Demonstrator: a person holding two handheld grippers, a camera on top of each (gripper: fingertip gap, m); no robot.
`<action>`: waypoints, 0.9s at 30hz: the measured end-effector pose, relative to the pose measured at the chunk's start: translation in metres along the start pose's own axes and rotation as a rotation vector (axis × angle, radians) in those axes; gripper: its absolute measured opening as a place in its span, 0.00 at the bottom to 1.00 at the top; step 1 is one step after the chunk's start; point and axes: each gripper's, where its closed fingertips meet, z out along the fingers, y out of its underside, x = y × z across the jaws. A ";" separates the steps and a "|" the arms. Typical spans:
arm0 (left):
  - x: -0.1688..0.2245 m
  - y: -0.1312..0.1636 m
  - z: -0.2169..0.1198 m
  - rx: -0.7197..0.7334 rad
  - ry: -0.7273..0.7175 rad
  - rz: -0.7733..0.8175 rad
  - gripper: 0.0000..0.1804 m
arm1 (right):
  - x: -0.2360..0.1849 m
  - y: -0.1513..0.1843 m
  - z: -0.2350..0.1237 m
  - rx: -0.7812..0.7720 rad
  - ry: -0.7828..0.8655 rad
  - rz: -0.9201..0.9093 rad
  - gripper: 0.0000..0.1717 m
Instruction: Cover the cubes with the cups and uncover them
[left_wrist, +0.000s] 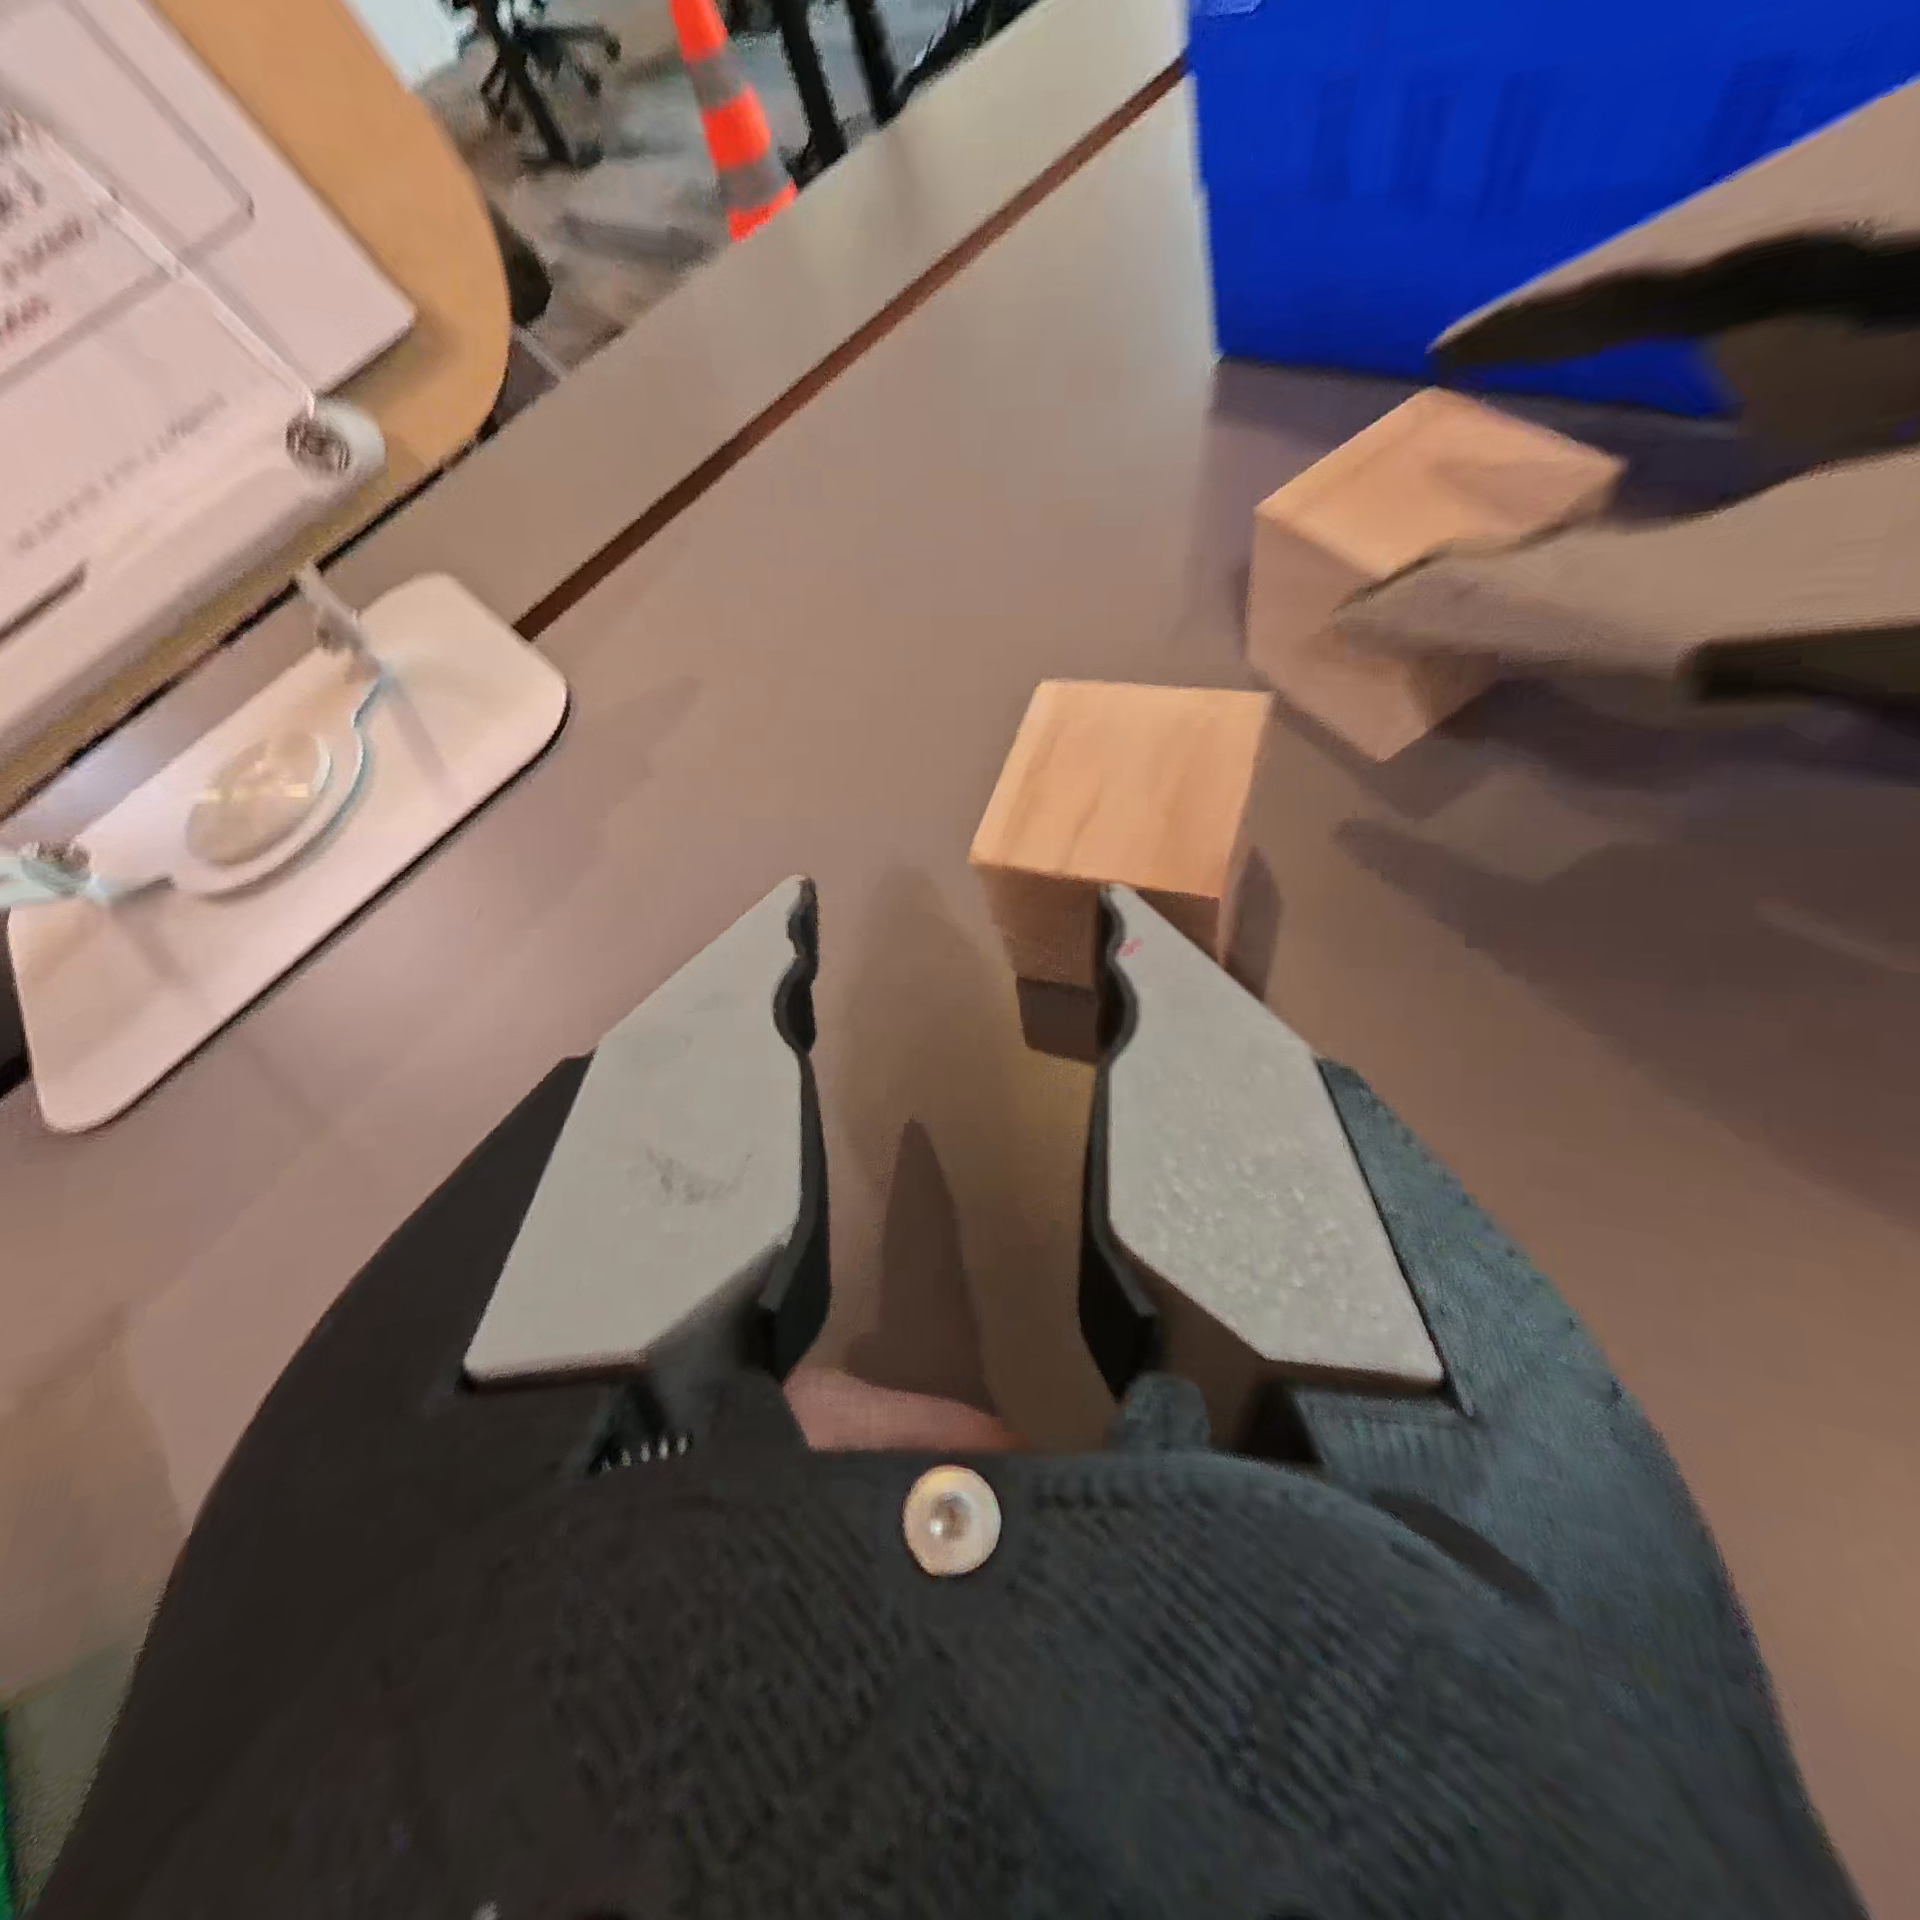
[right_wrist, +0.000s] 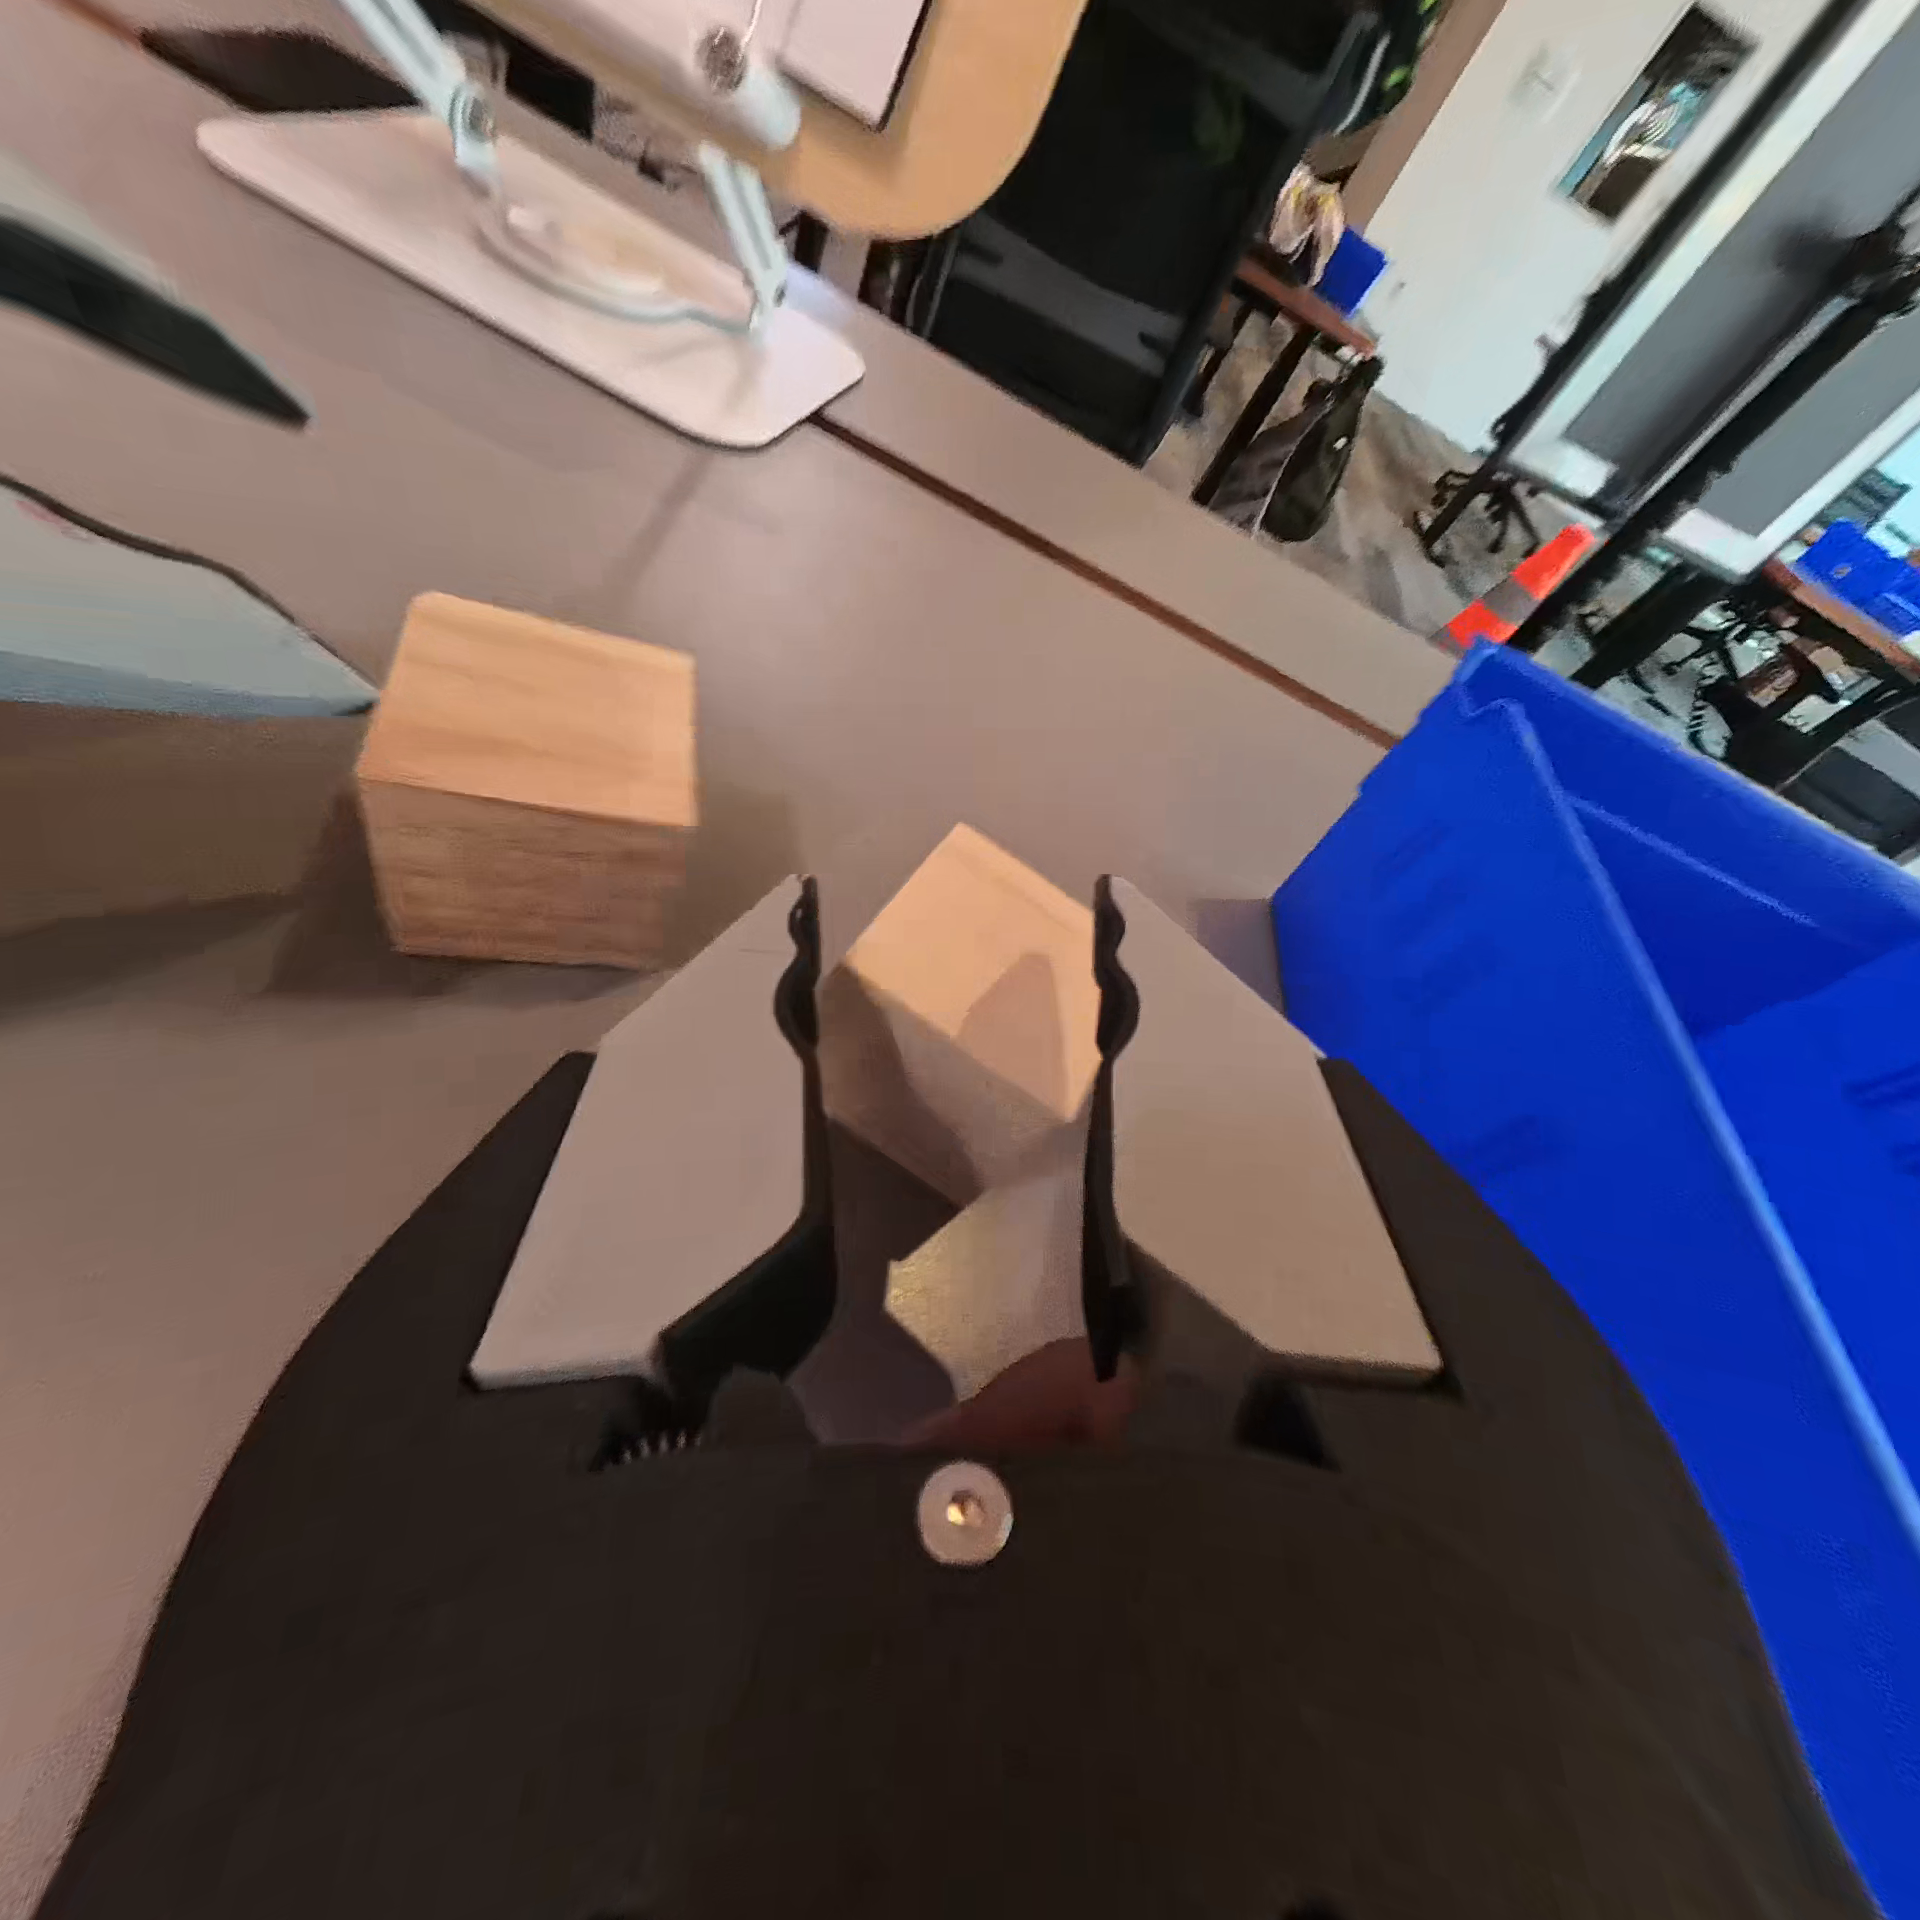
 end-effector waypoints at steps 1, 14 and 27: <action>0.007 -0.007 -0.002 0.028 0.020 0.018 0.35 | -0.004 0.003 0.002 -0.021 -0.008 -0.017 0.32; 0.042 0.003 0.017 -0.052 0.028 0.239 0.34 | 0.006 0.022 -0.004 -0.118 0.035 -0.054 0.30; -0.016 0.017 -0.005 -0.048 -0.050 0.085 0.27 | -0.016 -0.010 -0.023 0.045 -0.131 0.012 0.35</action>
